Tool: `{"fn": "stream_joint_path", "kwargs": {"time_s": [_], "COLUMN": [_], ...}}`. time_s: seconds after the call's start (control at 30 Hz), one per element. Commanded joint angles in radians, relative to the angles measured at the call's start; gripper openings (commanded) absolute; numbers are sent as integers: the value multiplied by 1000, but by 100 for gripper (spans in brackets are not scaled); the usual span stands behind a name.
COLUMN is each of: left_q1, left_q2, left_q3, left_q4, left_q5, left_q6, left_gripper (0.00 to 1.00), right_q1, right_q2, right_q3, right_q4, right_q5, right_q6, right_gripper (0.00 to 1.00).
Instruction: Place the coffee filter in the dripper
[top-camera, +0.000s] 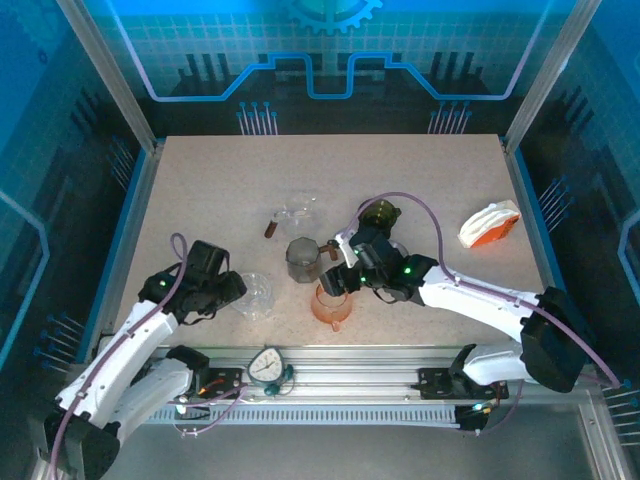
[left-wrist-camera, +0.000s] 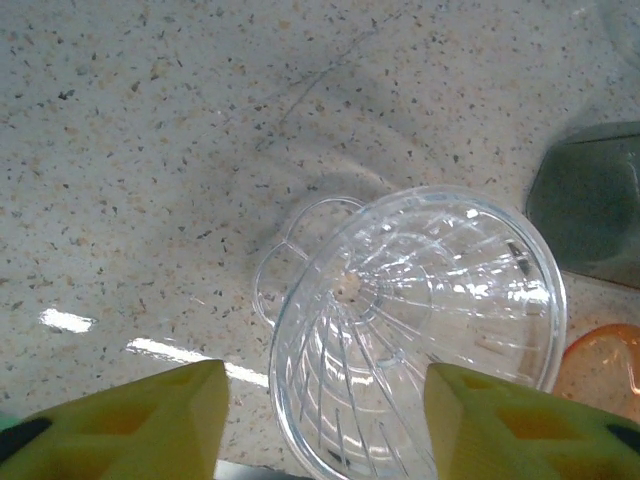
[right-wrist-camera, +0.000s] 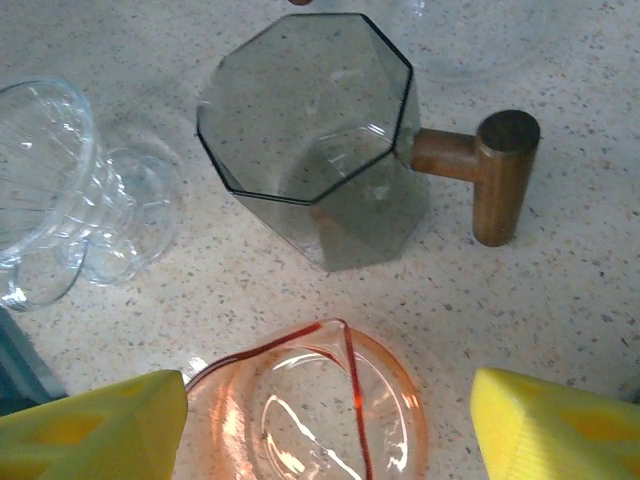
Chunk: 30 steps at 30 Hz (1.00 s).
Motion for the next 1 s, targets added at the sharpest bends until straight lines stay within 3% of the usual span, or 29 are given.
{"fn": "stream_joint_path", "kwargs": {"time_s": [0.0, 0.33, 0.57, 0.97], "left_q1": [-10, -23, -37, -121], "left_q2": [31, 82, 55, -53], "left_q3": [-42, -77, -71, 97], "left_q4": [28, 63, 52, -10], "left_q5": [-19, -15, 8, 74], "left_q6": [-24, -14, -18, -1], "left_gripper": [48, 25, 0, 0], "right_q1": [-18, -56, -91, -187], "right_q2": [-36, -90, -125, -218], "right_q3": [-22, -74, -102, -159], "right_q4": [-13, -5, -5, -24], "right_q5": [13, 12, 23, 28], "right_q6": [-2, 15, 26, 44], "right_gripper": [76, 76, 77, 78]}}
